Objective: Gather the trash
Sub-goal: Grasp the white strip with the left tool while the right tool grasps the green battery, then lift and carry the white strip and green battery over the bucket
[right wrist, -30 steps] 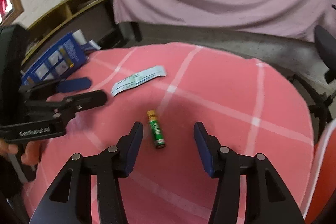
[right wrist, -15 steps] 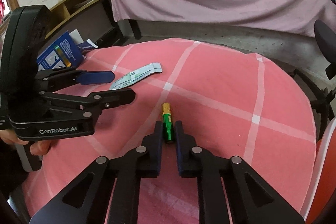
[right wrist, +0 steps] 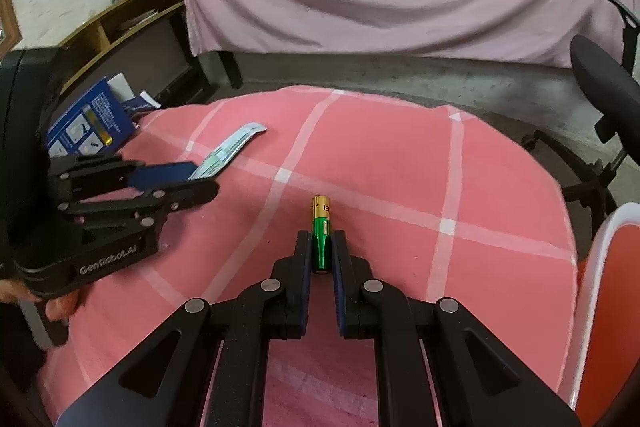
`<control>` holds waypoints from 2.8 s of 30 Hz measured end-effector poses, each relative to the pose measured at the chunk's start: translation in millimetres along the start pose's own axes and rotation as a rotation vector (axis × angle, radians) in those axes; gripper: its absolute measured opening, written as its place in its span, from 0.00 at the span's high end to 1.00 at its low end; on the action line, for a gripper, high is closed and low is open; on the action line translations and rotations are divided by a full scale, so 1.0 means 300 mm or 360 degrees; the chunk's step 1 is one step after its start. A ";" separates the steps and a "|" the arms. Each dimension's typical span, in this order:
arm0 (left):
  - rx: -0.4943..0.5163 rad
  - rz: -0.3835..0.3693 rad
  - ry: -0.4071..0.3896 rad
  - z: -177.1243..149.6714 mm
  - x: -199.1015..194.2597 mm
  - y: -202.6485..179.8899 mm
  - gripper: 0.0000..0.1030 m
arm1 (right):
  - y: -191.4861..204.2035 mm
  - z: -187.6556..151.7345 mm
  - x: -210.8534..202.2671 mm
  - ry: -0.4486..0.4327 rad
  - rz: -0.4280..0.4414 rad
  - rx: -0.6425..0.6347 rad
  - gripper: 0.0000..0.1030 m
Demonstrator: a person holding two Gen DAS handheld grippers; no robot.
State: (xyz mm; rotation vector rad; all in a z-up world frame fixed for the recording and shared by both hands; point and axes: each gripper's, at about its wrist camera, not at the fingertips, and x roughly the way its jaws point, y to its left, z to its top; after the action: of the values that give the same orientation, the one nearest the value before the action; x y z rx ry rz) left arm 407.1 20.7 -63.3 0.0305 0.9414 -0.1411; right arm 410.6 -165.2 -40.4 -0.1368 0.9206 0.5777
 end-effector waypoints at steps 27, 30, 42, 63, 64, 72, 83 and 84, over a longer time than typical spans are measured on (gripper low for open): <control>-0.0139 0.0174 -0.0584 -0.143 -0.285 -0.132 0.81 | -0.018 -0.087 -0.273 -0.0686 0.0015 0.0069 0.92; -0.0178 0.0190 -0.0693 -0.158 -0.326 -0.153 0.81 | -0.013 -0.102 -0.312 -0.0789 0.0014 0.0053 0.92; -0.0158 0.0146 -0.1136 -0.189 -0.497 -0.315 0.81 | -0.028 -0.189 -0.538 -0.1247 -0.0152 -0.0030 0.92; 0.0144 -0.0106 -0.1269 -0.067 -0.554 -0.762 0.81 | -0.323 -0.357 -0.793 -0.1468 -0.0451 0.0232 0.92; 0.0152 -0.0118 -0.1265 -0.062 -0.550 -0.777 0.81 | -0.342 -0.369 -0.798 -0.1462 -0.0467 0.0247 0.92; 0.0195 -0.0207 -0.1213 -0.039 -0.492 -0.886 0.81 | -0.436 -0.424 -0.838 -0.1448 -0.0544 0.0350 0.92; 0.0202 -0.0381 -0.1004 0.005 -0.341 -0.972 0.81 | -0.546 -0.449 -0.798 -0.1266 -0.0650 0.0486 0.92; 0.0198 -0.0395 -0.0986 0.008 -0.331 -0.978 0.81 | -0.556 -0.451 -0.793 -0.1249 -0.0650 0.0505 0.92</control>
State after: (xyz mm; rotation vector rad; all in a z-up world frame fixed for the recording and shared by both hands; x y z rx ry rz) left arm 312.0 -259.5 28.6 -0.0157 0.3132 -0.4133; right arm 291.2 -450.9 41.8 0.1811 0.1936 0.0696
